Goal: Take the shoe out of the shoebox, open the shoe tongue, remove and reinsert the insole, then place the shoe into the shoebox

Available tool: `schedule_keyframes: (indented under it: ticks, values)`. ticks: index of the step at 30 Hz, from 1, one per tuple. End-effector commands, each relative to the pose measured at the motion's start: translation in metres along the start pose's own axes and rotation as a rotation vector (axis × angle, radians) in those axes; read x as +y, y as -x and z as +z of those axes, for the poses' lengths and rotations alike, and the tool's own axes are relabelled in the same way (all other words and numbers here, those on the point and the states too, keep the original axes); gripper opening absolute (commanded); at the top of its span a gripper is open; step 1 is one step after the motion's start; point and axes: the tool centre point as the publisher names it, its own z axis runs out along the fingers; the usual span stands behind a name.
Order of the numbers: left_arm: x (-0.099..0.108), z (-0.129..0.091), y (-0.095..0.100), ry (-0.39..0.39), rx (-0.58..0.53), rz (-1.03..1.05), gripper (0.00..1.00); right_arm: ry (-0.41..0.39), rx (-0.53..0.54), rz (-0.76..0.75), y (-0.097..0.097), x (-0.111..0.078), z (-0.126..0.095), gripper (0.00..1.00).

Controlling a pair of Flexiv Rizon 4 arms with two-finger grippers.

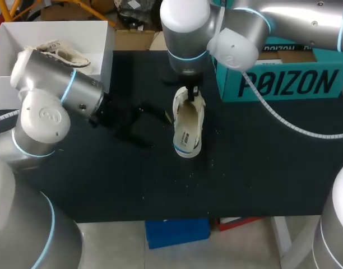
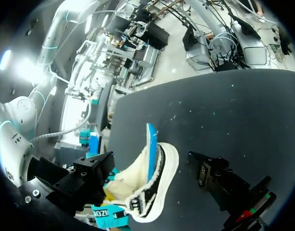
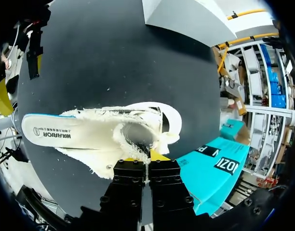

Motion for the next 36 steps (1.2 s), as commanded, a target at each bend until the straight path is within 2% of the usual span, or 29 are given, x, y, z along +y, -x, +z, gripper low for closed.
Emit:
schedule_keyframes:
  ticks: [1,9,17,20,21,23,27,36]
  values:
    - [0.021,0.02,0.013,-0.033,0.014,0.015,0.98,0.007,-0.004,0.007,-0.004,-0.005,0.002,0.0]
    - [0.039,0.044,0.017,-0.041,0.028,0.033,0.81,0.013,0.0,0.022,-0.009,-0.009,0.006,0.0]
    - [0.042,0.052,0.015,-0.048,0.043,0.028,0.64,0.011,-0.001,0.034,-0.009,-0.012,0.006,0.0]
    - [0.043,0.054,0.014,-0.048,0.04,0.021,0.56,0.011,-0.002,0.035,-0.008,-0.013,0.006,0.0]
    - [0.042,0.055,0.014,-0.05,0.039,0.02,0.48,0.011,-0.001,0.035,-0.009,-0.012,0.006,0.0]
    - [0.042,0.058,0.014,-0.056,0.041,0.018,0.47,0.01,0.0,0.036,-0.009,-0.012,0.007,0.0]
    - [0.04,0.062,0.012,-0.072,0.063,0.021,0.51,0.008,0.003,0.039,-0.01,-0.013,0.009,0.0]
    - [0.039,0.064,0.008,-0.079,0.073,0.016,0.45,0.008,0.007,0.041,-0.01,-0.013,0.01,0.0]
